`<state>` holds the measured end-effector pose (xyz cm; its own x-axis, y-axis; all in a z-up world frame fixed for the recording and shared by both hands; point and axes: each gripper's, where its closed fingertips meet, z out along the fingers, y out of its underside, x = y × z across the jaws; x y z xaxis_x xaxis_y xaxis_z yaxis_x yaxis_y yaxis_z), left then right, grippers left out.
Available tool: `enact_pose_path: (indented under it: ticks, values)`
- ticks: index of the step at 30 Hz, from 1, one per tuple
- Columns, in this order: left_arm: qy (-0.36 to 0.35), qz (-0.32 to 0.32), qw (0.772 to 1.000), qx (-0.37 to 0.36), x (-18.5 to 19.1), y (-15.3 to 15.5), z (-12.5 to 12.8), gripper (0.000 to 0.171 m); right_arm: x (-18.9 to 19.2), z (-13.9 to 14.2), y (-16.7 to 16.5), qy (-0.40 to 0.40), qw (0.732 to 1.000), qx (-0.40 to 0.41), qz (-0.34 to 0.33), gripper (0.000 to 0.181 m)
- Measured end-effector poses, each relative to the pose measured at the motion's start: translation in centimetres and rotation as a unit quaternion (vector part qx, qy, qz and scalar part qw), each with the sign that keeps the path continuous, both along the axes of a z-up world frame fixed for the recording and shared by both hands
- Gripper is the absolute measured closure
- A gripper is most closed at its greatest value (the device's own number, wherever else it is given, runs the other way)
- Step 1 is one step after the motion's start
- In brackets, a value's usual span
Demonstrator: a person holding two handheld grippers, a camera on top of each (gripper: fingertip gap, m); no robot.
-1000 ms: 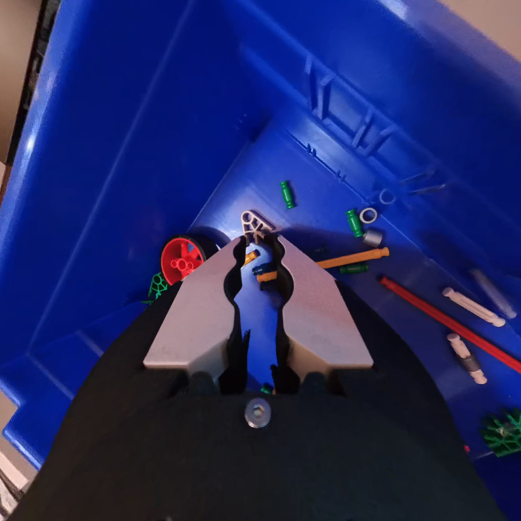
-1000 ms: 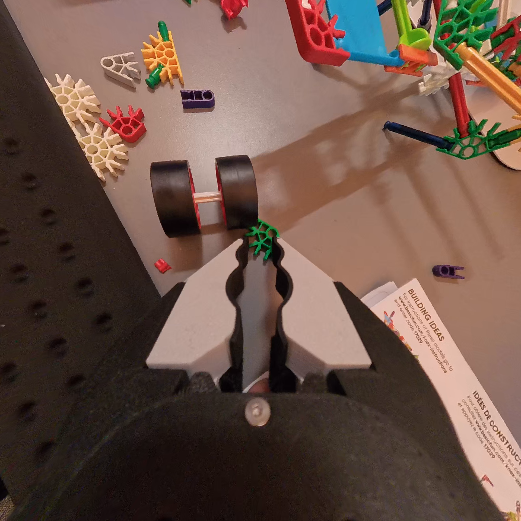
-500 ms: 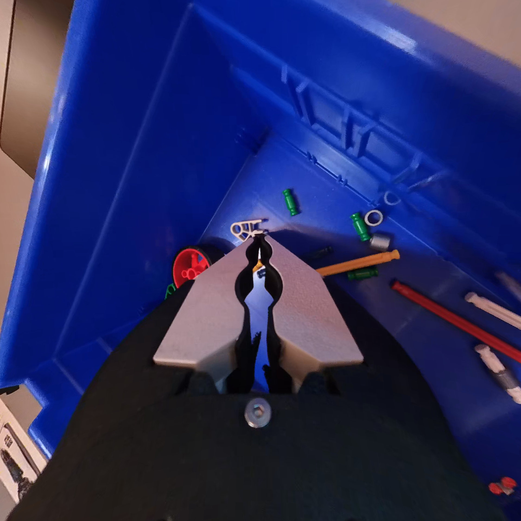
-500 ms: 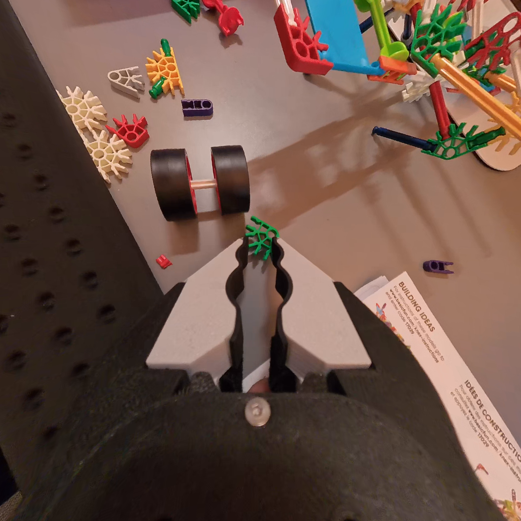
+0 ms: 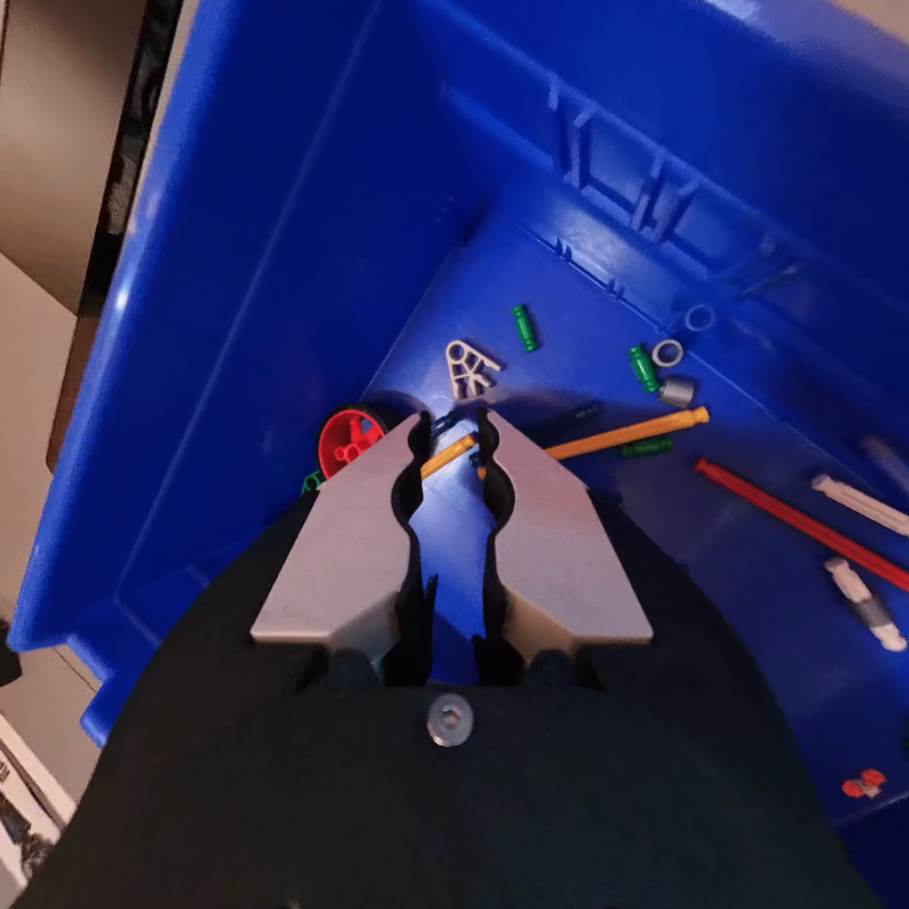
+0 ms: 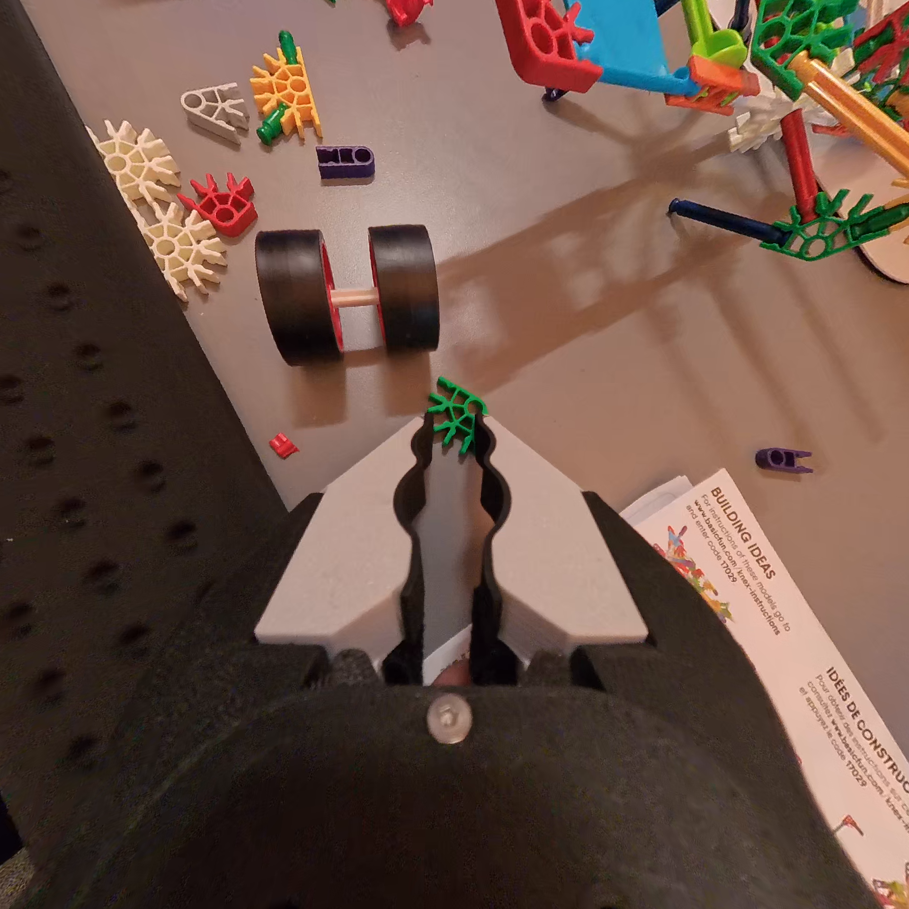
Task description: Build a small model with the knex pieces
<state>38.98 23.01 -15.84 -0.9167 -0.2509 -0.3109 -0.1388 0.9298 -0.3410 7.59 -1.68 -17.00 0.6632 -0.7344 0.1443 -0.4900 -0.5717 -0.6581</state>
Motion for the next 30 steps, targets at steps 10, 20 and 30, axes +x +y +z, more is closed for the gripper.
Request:
enact_pose_path:
  ticks: [10,20,30]
  values:
    - [0.052,0.052,0.996,-0.048,0.1,-2.4,-1.1,0.163,-0.1,0.0,0.1,-0.002,1.000,-0.002,0.003,0.167]
    - [0.021,0.048,0.997,-0.054,0.1,-2.5,-1.0,0.164,-0.1,0.3,0.2,-0.010,1.000,0.005,0.006,0.168]
    - [-0.045,0.049,0.995,-0.068,-0.2,-1.5,2.5,0.164,-0.1,0.5,0.2,-0.015,1.000,0.009,0.007,0.167]
